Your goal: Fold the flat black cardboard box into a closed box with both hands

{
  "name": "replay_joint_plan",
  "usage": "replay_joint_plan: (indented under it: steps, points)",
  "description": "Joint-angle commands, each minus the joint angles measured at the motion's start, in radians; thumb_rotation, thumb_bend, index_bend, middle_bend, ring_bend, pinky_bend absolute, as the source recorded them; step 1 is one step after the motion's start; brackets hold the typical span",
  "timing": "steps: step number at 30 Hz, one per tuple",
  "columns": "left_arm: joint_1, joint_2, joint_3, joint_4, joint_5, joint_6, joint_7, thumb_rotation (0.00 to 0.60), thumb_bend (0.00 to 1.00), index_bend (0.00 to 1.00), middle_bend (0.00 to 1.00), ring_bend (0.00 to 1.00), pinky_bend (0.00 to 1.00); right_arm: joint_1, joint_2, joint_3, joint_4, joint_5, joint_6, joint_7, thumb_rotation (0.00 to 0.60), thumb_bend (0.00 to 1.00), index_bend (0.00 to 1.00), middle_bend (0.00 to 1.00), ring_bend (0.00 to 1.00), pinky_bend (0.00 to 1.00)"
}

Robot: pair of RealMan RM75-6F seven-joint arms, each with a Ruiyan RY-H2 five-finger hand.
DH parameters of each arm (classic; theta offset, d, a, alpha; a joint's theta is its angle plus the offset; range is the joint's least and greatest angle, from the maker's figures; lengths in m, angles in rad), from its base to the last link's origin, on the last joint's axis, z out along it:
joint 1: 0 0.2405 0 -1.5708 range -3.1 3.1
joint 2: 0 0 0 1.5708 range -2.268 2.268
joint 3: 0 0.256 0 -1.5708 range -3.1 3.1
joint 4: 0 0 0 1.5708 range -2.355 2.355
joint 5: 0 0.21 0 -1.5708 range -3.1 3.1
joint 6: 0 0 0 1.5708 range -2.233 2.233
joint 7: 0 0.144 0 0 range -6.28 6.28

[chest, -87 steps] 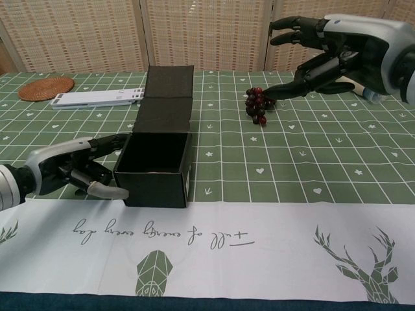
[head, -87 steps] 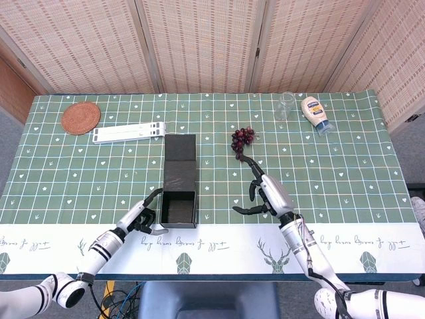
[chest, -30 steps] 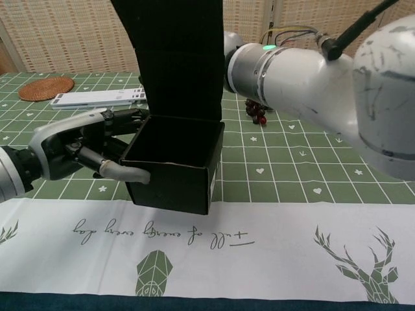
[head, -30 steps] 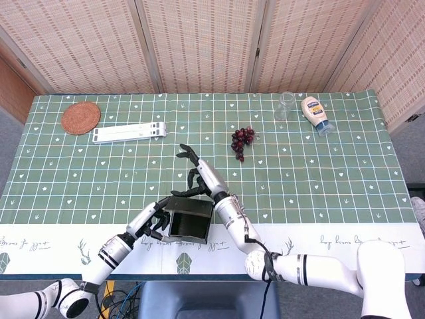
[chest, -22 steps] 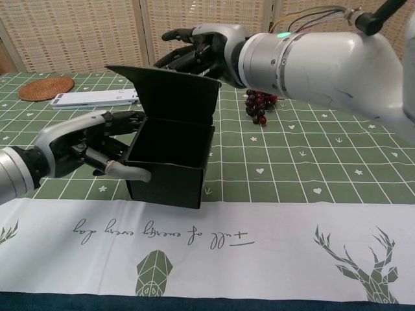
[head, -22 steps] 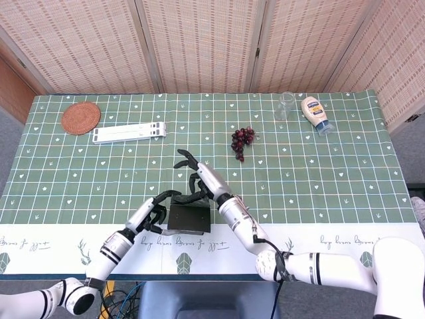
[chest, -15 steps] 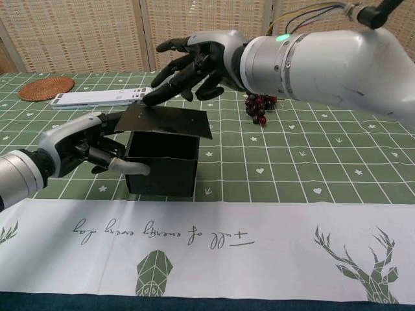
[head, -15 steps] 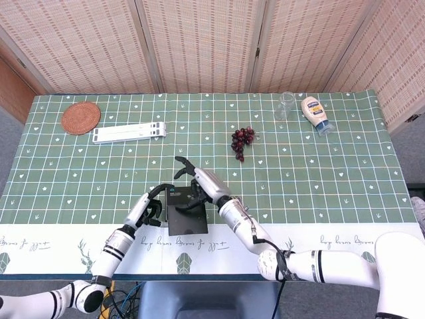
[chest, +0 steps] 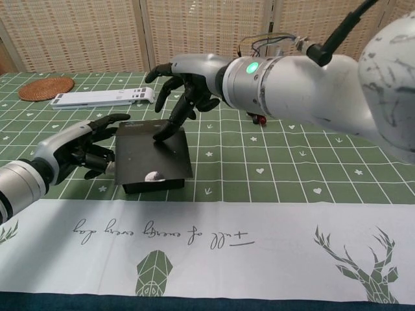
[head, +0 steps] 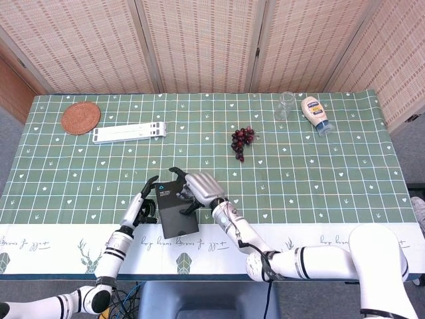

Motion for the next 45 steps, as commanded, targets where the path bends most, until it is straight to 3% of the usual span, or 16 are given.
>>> replay_joint_plan:
  steps: [1,7,18,27,35,45]
  points:
    - [0.009,0.026,0.012,-0.003,0.017,-0.023,-0.001,0.600,0.09,0.00,0.09,0.66,0.86,0.021,-0.030,-0.033,0.019,-0.024,0.038,-0.055,0.600,0.00,0.10,0.30,0.76,1.00]
    - [0.016,0.087,0.029,-0.027,0.037,-0.057,0.019,0.600,0.09,0.00,0.00,0.63,0.85,0.029,-0.050,-0.053,0.012,-0.045,0.082,-0.112,0.600,0.00,0.11,0.30,0.76,1.00]
    - [0.054,0.231,0.038,-0.089,0.047,-0.040,0.089,0.600,0.09,0.00,0.00,0.56,0.86,0.014,-0.109,-0.135,0.044,-0.163,0.171,-0.219,0.600,0.01,0.15,0.30,0.76,1.00]
    - [0.101,0.297,0.010,-0.089,0.055,0.033,0.071,0.600,0.09,0.00,0.00,0.55,0.86,-0.029,-0.223,-0.217,0.234,-0.381,0.240,-0.231,0.600,0.26,0.25,0.31,0.76,1.00]
    - [0.121,0.328,-0.004,-0.092,0.074,0.058,0.030,0.600,0.09,0.00,0.00,0.55,0.86,-0.067,-0.306,-0.252,0.410,-0.516,0.231,-0.207,0.600,0.28,0.30,0.33,0.76,1.00]
    - [0.131,0.340,-0.011,-0.089,0.088,0.061,-0.011,0.600,0.08,0.00,0.00,0.55,0.87,-0.104,-0.341,-0.236,0.486,-0.613,0.216,-0.201,0.600,0.30,0.35,0.37,0.76,1.00]
